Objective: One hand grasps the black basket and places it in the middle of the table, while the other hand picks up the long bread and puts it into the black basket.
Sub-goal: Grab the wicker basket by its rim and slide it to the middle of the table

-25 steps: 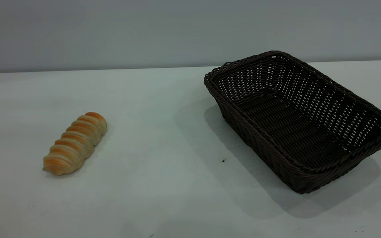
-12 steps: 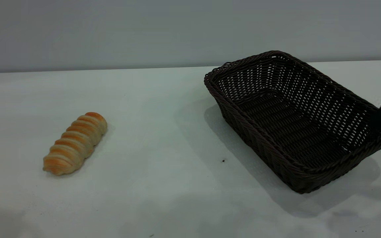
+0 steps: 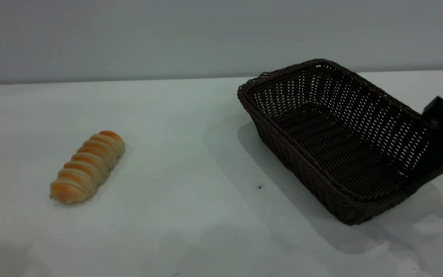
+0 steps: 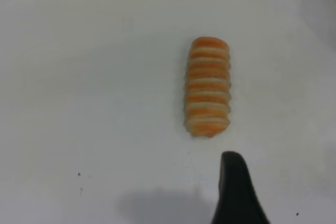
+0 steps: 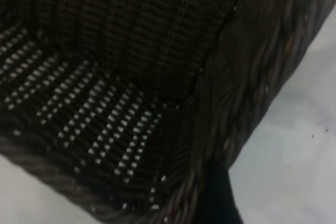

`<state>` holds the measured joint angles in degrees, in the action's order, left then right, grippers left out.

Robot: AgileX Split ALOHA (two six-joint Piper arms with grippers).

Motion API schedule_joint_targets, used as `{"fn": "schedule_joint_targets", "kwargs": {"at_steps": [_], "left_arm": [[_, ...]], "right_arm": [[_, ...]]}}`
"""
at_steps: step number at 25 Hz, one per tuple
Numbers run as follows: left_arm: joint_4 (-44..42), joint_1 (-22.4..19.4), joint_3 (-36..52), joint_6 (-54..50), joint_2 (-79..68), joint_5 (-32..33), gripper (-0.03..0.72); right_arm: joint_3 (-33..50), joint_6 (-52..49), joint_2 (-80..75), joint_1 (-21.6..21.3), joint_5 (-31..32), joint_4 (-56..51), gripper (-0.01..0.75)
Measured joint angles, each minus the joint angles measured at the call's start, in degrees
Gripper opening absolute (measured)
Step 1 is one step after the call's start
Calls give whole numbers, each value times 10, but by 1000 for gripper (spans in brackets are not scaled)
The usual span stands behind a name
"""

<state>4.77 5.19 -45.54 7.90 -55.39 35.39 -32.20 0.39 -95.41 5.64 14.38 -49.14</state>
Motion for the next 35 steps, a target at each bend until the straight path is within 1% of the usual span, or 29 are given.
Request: {"fn": "schedule_joint_targets", "kwargs": {"at_steps": [4,11,23,29,32,35], "left_arm": [[0,0,0,0,-1,-2,533],[0,0,0,1,-1,-4,533],[1,0,0,1,-2,-5,533],[1,0,0,1,-2,-7,533],[1,0,0,1,-2,-7,533],[1,0,0,1,-2,-7,533]], "right_arm": [[-18,18,-20,0,-11,-26,573],[-30,33,-63,0,-23,-42,572],[-45,49,-73,0,-26,-72,572],[-62,50,-130,0,-33,-86,567],[-64,50,-154,0,-49,-99,551],[-68,58,-168,0,-58,-105,502]]}}
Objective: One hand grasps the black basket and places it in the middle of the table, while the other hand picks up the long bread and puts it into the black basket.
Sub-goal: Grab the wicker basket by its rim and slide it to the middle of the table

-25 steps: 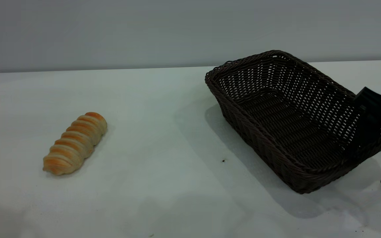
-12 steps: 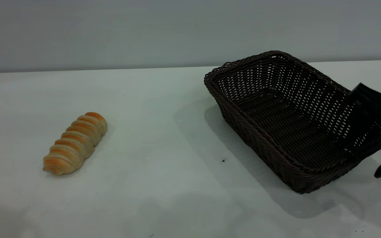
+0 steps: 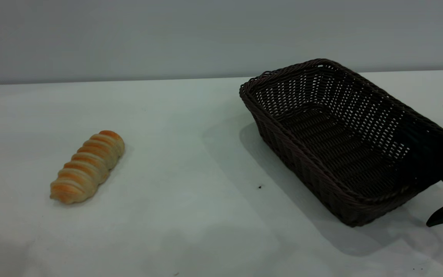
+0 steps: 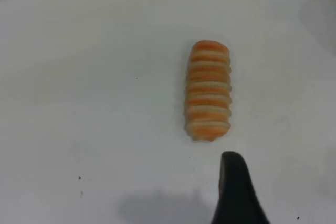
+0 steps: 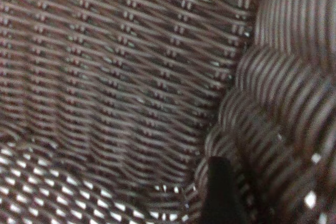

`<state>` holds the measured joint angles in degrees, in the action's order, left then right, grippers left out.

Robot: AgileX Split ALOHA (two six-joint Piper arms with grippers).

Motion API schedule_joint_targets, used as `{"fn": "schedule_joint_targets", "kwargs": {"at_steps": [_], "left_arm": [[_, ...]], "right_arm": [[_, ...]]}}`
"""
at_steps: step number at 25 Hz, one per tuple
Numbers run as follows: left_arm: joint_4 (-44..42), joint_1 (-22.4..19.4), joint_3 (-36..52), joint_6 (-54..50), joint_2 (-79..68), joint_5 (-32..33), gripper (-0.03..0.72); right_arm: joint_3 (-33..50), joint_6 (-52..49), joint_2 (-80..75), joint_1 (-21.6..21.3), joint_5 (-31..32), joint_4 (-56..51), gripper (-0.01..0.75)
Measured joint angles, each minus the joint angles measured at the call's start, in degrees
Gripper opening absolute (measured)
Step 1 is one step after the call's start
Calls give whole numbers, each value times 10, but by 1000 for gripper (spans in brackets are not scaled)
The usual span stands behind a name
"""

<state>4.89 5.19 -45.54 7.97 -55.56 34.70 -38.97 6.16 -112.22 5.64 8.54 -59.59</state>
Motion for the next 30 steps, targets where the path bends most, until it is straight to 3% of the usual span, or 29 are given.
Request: {"fn": "schedule_joint_targets", "kwargs": {"at_steps": [3,6,8,12,22,26,30], "left_arm": [[0,0,0,0,0,0,533],[0,0,0,0,0,0,533],[-1,0,0,0,0,0,533],[-1,0,0,1,0,0,533],[-1,0,0,1,0,2,533],[-1,0,0,1,-1,1,533],[1,0,0,1,-22,-2,533]], "right_arm": [[0,15,-2,0,-6,0,364],[0,19,-2,-1,-6,-10,139],[-7,37,-2,-2,-6,-9,67],[-48,92,-8,-4,38,20,64],[-270,121,-109,9,214,167,63],[-329,124,-153,32,233,172,64],[-353,130,-168,49,198,171,88]]}}
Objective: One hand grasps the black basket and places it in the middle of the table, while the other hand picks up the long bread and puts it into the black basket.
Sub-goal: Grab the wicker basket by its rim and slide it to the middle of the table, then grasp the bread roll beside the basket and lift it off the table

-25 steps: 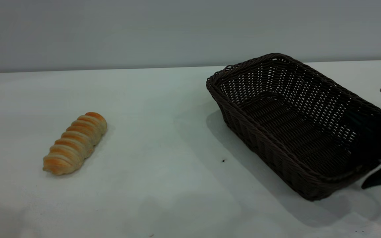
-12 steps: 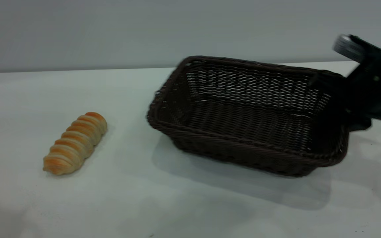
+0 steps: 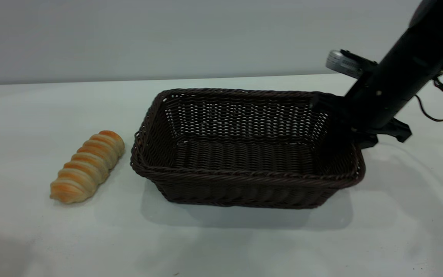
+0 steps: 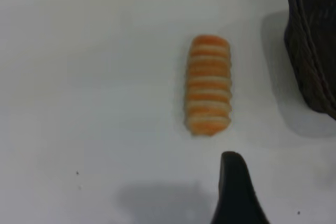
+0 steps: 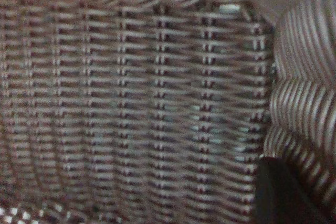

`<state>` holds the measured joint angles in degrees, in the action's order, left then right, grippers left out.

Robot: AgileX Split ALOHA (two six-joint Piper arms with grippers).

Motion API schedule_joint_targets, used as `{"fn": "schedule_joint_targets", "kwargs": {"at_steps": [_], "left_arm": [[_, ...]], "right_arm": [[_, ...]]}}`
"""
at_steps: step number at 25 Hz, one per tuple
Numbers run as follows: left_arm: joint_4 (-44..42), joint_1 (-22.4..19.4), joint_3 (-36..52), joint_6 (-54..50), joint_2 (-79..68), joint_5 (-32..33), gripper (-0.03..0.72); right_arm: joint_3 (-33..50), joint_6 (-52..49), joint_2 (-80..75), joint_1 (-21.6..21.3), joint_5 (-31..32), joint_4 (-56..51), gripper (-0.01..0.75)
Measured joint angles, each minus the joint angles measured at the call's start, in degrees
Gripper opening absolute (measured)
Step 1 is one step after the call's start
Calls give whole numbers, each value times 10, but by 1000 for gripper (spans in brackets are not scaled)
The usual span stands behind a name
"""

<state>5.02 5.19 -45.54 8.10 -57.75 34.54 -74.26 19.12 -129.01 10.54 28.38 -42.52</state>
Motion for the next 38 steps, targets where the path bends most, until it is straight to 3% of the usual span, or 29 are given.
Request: {"fn": "schedule_joint_targets", "kwargs": {"at_steps": [3,6,10,13,19,24,28,38], "left_arm": [[12,0,0,0,-35,-5,533],[20,0,0,0,-83,-27,533],[28,0,0,0,-155,-61,533],[36,0,-5,0,-213,-82,533],[35,0,-86,0,-348,-103,533],[35,0,-157,10,-473,-106,533],[35,0,-198,29,-554,-106,533],[36,0,-271,45,-712,-124,527]], "right_arm": [[-9,16,-6,4,-23,-3,159],[-13,30,-1,4,-22,9,302],[-13,38,55,4,11,45,509],[-13,30,147,-1,44,117,590],[8,-24,367,-7,142,238,555],[98,-45,533,-7,179,256,541],[139,-54,584,-7,195,259,541],[147,-49,708,-7,287,276,541]]}}
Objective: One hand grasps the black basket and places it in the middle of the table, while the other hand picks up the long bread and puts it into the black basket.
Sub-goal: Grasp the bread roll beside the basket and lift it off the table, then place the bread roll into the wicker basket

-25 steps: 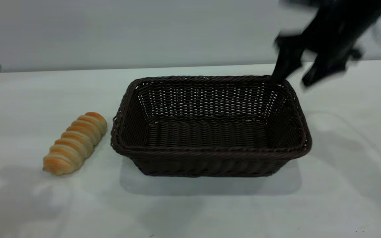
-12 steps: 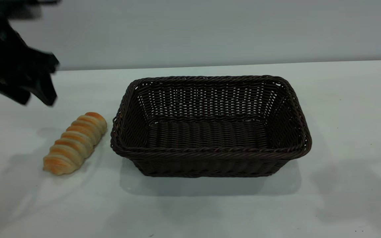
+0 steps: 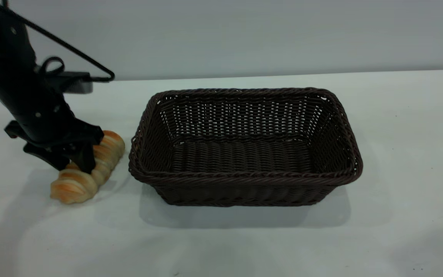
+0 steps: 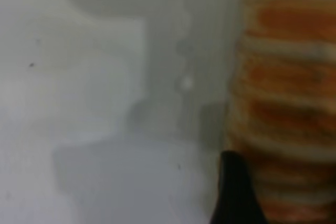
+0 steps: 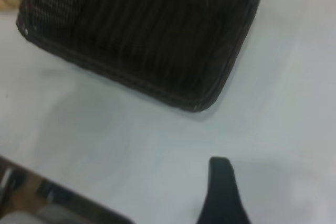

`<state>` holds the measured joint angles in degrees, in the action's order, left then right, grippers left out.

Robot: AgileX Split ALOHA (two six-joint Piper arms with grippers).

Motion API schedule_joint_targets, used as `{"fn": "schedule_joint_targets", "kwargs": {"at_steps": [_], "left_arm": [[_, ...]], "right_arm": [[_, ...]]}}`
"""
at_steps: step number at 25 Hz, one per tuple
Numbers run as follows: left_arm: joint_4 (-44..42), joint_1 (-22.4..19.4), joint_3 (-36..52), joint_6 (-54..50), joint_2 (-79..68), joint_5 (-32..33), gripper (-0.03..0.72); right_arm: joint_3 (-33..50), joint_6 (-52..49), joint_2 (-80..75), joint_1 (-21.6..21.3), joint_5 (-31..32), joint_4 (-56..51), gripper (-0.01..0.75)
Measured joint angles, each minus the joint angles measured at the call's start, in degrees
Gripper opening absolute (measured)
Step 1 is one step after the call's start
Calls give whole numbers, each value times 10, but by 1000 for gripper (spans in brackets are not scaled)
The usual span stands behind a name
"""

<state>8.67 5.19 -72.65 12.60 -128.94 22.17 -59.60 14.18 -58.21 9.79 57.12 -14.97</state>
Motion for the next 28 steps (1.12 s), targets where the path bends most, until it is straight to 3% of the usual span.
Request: {"fn": "schedule_joint_targets", "kwargs": {"at_steps": [4,7,9,13,19,23,28], "left_arm": [[1,0,-15,0,-23,4,426],[4,0,-15,0,-24,4,204],[5,0,-15,2,-20,6,122],[-19,0,-12,2,17,30,122],[-26,15,-20,1,199,75,122],[-27,81,-57,0,284,100,122],[0,204,-73,0,275,90,121]], "right_arm": [[-9,-67,84,0,31,85,538],[-10,-104,96,0,82,120,528],[-4,-105,98,0,92,114,519],[35,-108,153,0,119,107,517],[128,-142,268,0,132,97,517],[183,-150,332,0,138,96,516],[244,-152,424,0,138,94,516]]}}
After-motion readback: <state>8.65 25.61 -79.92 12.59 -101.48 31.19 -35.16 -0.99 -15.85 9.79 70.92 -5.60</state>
